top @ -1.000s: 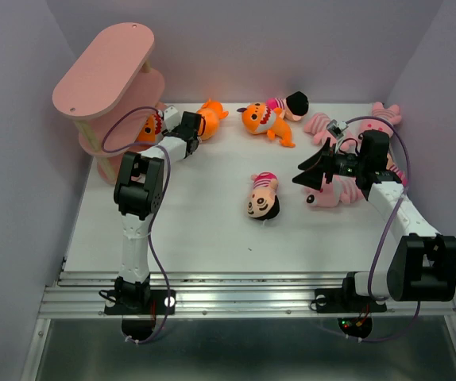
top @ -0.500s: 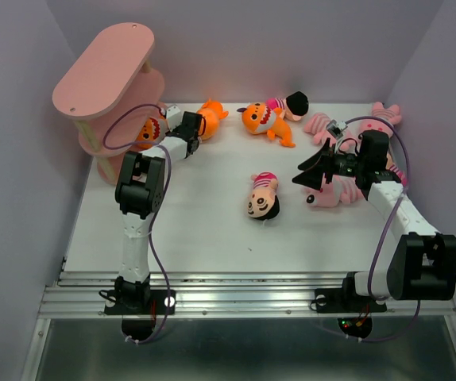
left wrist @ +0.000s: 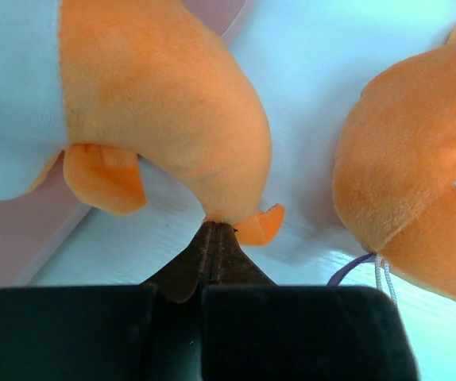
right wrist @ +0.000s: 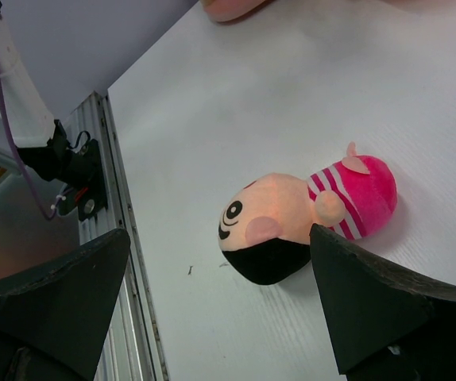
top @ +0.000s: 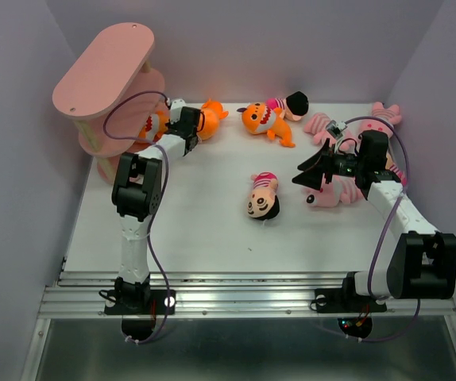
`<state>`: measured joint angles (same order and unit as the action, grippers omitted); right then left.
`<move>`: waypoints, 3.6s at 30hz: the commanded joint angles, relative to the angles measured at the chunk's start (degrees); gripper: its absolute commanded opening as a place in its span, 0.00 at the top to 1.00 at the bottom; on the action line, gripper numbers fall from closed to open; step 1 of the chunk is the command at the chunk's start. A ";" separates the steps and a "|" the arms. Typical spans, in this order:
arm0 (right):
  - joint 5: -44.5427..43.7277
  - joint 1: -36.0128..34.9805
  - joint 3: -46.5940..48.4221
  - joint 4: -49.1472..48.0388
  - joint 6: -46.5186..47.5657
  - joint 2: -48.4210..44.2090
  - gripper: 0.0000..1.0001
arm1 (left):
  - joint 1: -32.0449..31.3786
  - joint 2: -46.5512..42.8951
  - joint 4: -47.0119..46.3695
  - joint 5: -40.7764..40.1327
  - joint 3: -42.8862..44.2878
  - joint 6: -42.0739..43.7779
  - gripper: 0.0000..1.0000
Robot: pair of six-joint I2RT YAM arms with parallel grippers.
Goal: Place and organize the stuffed toys onto the shelf
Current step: Place the stuffed toy onto shelf
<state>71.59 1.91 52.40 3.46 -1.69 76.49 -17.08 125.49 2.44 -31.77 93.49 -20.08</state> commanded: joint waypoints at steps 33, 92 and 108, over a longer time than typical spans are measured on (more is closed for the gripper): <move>1.09 0.37 1.03 -0.65 2.75 0.85 0.00 | 3.63 4.41 -0.85 -0.05 15.40 36.41 1.00; 1.36 0.37 1.83 1.11 4.94 1.30 0.00 | 1.88 0.02 4.85 10.67 19.80 28.26 0.32; 2.15 0.37 2.53 3.65 7.41 1.38 0.00 | 2.76 -15.97 7.06 14.99 1.03 -5.14 0.33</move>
<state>71.90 1.91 52.47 7.03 4.27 79.09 -15.70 116.18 11.86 -14.06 101.14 -14.44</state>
